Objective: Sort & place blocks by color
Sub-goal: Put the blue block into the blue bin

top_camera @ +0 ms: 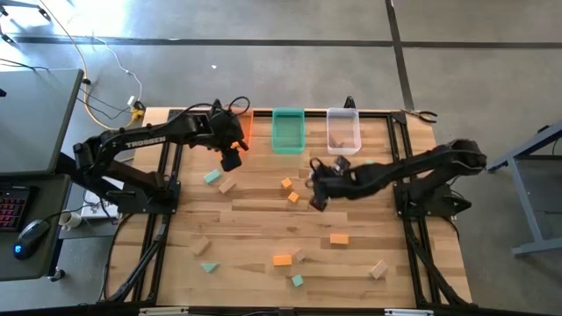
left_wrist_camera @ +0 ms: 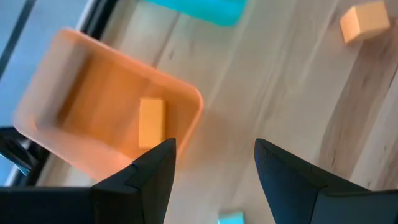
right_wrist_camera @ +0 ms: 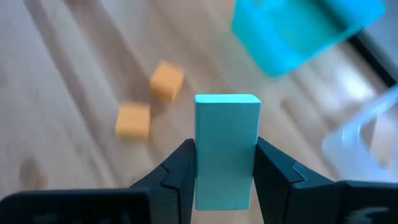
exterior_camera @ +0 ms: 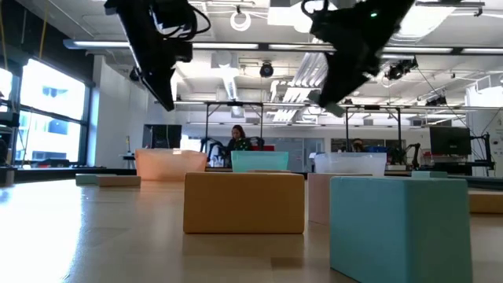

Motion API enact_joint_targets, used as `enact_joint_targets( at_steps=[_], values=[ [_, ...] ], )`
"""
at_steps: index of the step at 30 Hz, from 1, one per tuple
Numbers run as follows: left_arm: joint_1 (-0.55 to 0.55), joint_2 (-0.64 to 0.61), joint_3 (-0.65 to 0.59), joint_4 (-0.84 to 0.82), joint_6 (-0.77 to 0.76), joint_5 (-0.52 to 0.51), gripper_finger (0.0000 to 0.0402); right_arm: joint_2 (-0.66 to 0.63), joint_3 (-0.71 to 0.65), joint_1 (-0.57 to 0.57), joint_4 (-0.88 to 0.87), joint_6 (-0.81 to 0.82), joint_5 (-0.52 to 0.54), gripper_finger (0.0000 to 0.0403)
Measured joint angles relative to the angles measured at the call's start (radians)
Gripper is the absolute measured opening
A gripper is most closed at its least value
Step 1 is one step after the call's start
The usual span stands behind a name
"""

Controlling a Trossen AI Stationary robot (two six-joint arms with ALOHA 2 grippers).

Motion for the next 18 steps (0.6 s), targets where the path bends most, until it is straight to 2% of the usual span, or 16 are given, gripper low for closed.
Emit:
enact_joint_targets(
  at_steps=[8,18],
  values=[
    [-0.025,-0.045,-0.125,0.000,-0.054,0.002,0.0204,0.000,0.001,-0.168,0.274,-0.252,-0.059,0.0104],
    [-0.065,-0.059,-0.167,0.014,-0.088,0.002,0.0204,0.006,0.001,-0.333,0.548,-0.409,-0.090,0.0104]
  ],
)
